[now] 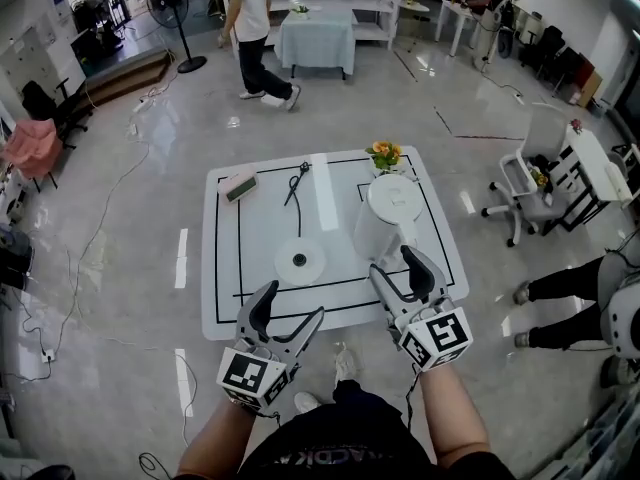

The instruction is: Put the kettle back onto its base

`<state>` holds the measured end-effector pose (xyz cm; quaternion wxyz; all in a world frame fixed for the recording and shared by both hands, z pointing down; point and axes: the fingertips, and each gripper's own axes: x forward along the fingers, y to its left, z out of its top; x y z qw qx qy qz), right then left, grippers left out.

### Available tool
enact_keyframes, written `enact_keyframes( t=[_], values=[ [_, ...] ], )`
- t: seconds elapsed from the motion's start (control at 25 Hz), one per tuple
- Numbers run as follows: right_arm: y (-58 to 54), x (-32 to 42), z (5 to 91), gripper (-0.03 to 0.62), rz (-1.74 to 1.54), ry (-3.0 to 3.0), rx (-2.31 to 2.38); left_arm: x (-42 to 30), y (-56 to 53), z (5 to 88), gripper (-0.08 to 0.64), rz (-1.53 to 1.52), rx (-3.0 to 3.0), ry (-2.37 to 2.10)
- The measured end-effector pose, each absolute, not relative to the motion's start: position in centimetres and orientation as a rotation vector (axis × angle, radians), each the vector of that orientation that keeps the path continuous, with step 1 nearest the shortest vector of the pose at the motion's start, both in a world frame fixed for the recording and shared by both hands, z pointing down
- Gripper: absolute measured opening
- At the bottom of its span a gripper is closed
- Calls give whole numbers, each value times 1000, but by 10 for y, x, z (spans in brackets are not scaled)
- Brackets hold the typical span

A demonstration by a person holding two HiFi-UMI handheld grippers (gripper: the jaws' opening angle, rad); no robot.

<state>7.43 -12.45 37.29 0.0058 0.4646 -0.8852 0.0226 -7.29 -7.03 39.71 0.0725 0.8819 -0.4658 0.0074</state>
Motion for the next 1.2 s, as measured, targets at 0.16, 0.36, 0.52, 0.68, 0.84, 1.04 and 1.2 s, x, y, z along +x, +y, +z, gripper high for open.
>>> enact_keyframes(
  t=[0.16,0.36,0.52,0.68,0.84,1.04,1.2],
  values=[
    [-148,100,373,252,55,-2720,1539,-57,-88,395,357,27,2656,-1386],
    [-173,124,382,252,82,-2676,1593,-38,-110,394,357,44,2676,-1376],
    [-188,139,397,252,140,-2658,1615,-21,-124,397,357,59,2690,-1360],
    [-201,147,416,252,196,-2653,1599,-6,-137,404,357,71,2692,-1342],
    [-210,148,435,252,226,-2638,1561,6,-148,409,357,90,2694,-1342],
    [-216,148,456,252,255,-2629,1500,16,-159,416,357,92,2682,-1348],
    [-221,148,466,252,262,-2623,1470,21,-166,421,357,103,2661,-1356]
  ],
)
